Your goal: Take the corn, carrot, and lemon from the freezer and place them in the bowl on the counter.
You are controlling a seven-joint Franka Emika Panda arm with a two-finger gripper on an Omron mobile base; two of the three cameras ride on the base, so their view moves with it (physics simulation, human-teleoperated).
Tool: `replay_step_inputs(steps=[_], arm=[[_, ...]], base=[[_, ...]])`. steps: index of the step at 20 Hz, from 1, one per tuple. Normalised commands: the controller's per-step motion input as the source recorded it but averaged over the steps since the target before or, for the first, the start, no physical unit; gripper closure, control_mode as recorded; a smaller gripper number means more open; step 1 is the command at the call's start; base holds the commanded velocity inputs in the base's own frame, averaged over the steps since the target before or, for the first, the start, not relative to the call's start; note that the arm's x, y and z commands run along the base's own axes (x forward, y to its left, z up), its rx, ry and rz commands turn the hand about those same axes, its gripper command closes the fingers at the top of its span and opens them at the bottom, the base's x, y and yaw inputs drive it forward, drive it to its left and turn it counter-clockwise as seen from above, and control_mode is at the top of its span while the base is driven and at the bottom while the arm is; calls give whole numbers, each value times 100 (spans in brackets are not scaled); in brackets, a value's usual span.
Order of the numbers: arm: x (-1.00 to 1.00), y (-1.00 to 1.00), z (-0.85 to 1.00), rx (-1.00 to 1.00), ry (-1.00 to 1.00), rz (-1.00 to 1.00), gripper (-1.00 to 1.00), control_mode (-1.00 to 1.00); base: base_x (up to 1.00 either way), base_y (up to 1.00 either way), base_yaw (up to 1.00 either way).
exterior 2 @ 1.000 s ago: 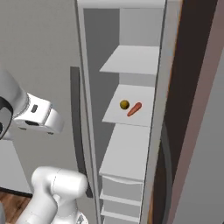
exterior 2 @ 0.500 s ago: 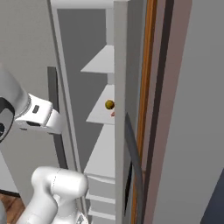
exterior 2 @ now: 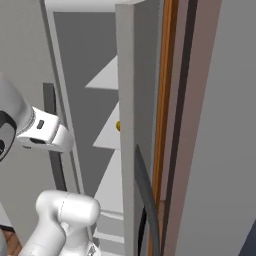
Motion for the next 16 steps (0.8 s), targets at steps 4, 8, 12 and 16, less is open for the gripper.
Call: replay_step_inputs(steps=[4, 8, 12, 16], arm=[[0, 0, 0, 0, 0, 0, -100, 100], [0, 0, 0, 0, 0, 0, -100, 100], [0, 0, 0, 0, 0, 0, -100, 100], [0, 0, 0, 0, 0, 0, -100, 100]], base=[[35, -28, 0], [33, -33, 0], [25, -47, 0], [21, -52, 0]])
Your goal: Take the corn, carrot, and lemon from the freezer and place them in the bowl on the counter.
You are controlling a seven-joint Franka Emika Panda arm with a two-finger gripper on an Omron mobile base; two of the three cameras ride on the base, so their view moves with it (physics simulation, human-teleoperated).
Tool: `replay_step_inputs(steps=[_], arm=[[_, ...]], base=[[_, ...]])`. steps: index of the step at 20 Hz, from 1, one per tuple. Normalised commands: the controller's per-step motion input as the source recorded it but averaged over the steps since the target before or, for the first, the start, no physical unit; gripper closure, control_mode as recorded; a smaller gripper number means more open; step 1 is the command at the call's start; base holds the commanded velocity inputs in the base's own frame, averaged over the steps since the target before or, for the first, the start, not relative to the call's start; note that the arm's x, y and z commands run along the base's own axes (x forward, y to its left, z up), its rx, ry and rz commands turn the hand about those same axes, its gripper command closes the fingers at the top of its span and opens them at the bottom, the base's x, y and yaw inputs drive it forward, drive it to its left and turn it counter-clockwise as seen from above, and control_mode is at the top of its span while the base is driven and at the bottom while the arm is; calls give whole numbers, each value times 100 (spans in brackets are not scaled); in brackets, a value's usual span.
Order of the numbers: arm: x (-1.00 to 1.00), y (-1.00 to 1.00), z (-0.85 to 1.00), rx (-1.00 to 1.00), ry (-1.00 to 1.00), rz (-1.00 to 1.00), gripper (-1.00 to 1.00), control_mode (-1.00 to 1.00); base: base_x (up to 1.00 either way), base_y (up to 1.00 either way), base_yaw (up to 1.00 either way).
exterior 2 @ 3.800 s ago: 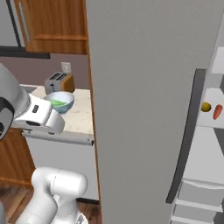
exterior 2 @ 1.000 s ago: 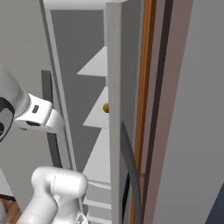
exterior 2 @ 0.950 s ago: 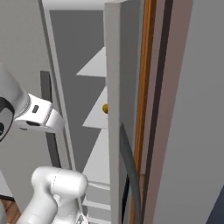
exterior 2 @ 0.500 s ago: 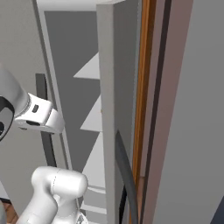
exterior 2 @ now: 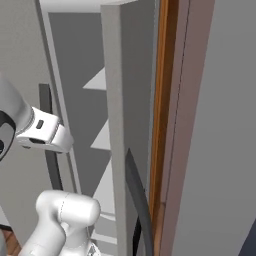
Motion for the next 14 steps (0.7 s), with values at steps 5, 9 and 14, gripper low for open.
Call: replay_step_inputs(steps=[5, 9, 14], arm=[[0, 0, 0, 0, 0, 0, -100, 100], [0, 0, 0, 0, 0, 0, -100, 100], [0, 0, 0, 0, 0, 0, -100, 100]], base=[[13, -60, 0], [3, -67, 0], [11, -58, 0]])
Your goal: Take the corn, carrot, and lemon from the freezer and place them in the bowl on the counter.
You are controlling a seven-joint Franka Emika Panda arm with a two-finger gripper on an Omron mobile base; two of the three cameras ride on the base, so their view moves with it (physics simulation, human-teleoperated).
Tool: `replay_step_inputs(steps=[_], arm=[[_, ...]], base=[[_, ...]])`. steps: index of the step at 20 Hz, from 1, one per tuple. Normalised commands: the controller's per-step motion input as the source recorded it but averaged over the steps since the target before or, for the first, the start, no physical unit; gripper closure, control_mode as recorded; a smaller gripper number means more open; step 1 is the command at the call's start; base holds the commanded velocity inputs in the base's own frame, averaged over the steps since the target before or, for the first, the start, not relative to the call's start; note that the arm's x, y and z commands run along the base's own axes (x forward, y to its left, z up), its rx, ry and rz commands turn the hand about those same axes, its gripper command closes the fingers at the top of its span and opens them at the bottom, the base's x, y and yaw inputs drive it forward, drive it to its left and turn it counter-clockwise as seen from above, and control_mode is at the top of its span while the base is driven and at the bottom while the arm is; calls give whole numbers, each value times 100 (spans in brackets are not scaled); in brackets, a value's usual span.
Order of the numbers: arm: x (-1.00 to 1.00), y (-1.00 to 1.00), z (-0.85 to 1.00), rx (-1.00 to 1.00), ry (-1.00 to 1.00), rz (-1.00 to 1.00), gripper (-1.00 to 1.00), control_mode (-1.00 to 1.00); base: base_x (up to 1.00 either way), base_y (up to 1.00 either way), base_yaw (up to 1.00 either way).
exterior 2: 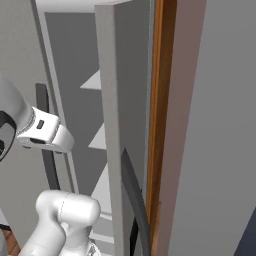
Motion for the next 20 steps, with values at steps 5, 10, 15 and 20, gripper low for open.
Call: replay_step_inputs(steps=[5, 10, 15, 20], arm=[[5, -9, 0, 1, 0, 0, -100, -100], [38, -55, -13, 4, 0, 0, -100, -100], [61, -43, -21, 3, -2, 0, -100, -100], [58, -2, -41, 0, -7, 0, -100, -100]], base=[[13, -35, 0], [0, 0, 0], [0, 0, 0], [0, 0, 0]])
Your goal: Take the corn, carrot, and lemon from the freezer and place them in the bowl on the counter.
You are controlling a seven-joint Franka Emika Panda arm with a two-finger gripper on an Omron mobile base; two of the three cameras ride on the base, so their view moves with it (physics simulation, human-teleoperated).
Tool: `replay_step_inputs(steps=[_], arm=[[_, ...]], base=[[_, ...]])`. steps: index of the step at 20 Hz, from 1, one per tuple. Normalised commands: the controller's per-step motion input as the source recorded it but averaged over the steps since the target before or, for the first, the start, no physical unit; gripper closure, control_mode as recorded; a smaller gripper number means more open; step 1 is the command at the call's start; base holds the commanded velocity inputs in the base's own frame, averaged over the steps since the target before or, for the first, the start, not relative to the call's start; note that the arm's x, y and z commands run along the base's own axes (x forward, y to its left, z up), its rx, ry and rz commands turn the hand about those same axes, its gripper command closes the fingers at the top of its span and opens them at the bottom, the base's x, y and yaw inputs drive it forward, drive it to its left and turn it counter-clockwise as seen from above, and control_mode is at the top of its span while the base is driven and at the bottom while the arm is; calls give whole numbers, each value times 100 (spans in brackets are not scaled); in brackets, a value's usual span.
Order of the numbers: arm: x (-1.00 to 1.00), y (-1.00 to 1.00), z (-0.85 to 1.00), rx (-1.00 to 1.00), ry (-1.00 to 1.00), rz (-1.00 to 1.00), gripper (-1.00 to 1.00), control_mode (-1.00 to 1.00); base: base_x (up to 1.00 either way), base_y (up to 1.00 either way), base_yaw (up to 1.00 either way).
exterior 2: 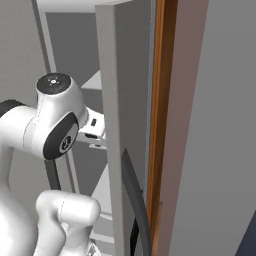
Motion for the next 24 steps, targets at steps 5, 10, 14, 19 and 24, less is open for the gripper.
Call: replay_step_inputs(steps=[5, 10, 14, 19, 24], arm=[[52, 0, -53, 0, -9, 0, -100, -100], [63, 0, -47, 0, -5, 0, -100, -100], [54, 0, -30, 0, -5, 0, -100, -100], [54, -9, -15, 1, -2, 0, -100, -100], [54, -15, -1, 0, 0, 0, -100, -100]], base=[[0, 0, 0], [0, 0, 0], [0, 0, 0], [0, 0, 0], [0, 0, 0]])
